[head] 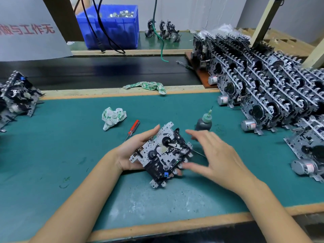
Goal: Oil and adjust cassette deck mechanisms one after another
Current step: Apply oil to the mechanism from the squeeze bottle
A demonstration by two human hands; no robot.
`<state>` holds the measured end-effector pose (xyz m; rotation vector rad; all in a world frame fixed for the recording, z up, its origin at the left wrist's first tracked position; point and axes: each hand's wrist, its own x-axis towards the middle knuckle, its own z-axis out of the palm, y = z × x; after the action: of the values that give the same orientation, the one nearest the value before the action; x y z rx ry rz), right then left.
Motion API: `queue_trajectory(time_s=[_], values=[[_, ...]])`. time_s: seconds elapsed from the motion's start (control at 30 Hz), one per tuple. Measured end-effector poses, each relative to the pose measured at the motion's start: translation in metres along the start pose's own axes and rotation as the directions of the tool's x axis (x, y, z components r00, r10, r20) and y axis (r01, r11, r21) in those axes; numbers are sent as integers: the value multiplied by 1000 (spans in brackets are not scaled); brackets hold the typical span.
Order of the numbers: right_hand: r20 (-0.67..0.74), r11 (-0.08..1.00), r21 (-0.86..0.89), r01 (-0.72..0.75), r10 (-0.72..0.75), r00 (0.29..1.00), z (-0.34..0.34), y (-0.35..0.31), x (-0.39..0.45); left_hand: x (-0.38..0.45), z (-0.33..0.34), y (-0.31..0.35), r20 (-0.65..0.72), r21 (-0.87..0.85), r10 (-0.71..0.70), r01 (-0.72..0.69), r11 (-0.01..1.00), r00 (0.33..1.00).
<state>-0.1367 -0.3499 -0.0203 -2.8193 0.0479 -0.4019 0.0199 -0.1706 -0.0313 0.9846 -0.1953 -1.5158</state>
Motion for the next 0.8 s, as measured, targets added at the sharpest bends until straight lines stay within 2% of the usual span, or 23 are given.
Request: queue_trajectory(time_s=[0.03,0.07,0.13,0.2,0.27,0.37,0.4,0.43,0.47,0.5,0.53,0.57,0.6,0.67,0.7,0.73,0.8], values=[[47,995,-77,66,-62,997,0,1,-3,-3,1,4,-22,48,-24,25,999,999],[34,982,-130,134,-130,991,-1,2,-5,-5,4,8,-51,112,-54,60,992,997],[-64,952,-195,234,-251,966,0,3,-6,-6,9,16,-156,290,-91,133,948,984],[-100,931,-215,294,-321,942,3,4,-7,-4,12,20,-286,438,-60,186,880,956],[-83,933,-209,293,-315,945,6,5,-11,-6,10,18,-295,485,-30,177,856,955],[-85,961,-175,212,-229,970,9,3,-18,-13,6,13,-293,380,42,76,922,955],[-103,969,-165,184,-202,974,11,2,-20,-17,7,11,-323,335,85,30,942,943],[-117,975,-159,158,-177,977,13,1,-21,-22,9,6,-378,367,167,-18,930,911],[-126,979,-153,133,-153,980,15,0,-22,-27,11,0,-466,502,283,-13,865,838],[-129,982,-148,114,-133,983,16,-1,-22,-32,14,-8,-517,699,439,66,712,735],[-131,985,-143,99,-118,984,16,-3,-22,-41,17,-18,-490,847,604,181,499,629],[-133,986,-140,90,-108,985,17,-4,-22,-48,22,-30,-423,905,698,305,296,578],[-131,987,-141,83,-102,986,17,-5,-21,-54,26,-40,-366,913,716,381,150,594],[-120,986,-149,80,-98,988,17,-5,-19,-59,33,-59,-290,906,665,421,-41,689],[-112,985,-152,83,-100,989,17,-5,-19,-58,34,-65,-270,899,650,428,-95,711],[-105,984,-155,89,-106,989,17,-5,-18,-56,35,-69,-260,898,663,428,-101,702],[-103,980,-170,104,-123,987,18,-3,-19,-53,35,-73,-249,894,726,440,-81,640]])
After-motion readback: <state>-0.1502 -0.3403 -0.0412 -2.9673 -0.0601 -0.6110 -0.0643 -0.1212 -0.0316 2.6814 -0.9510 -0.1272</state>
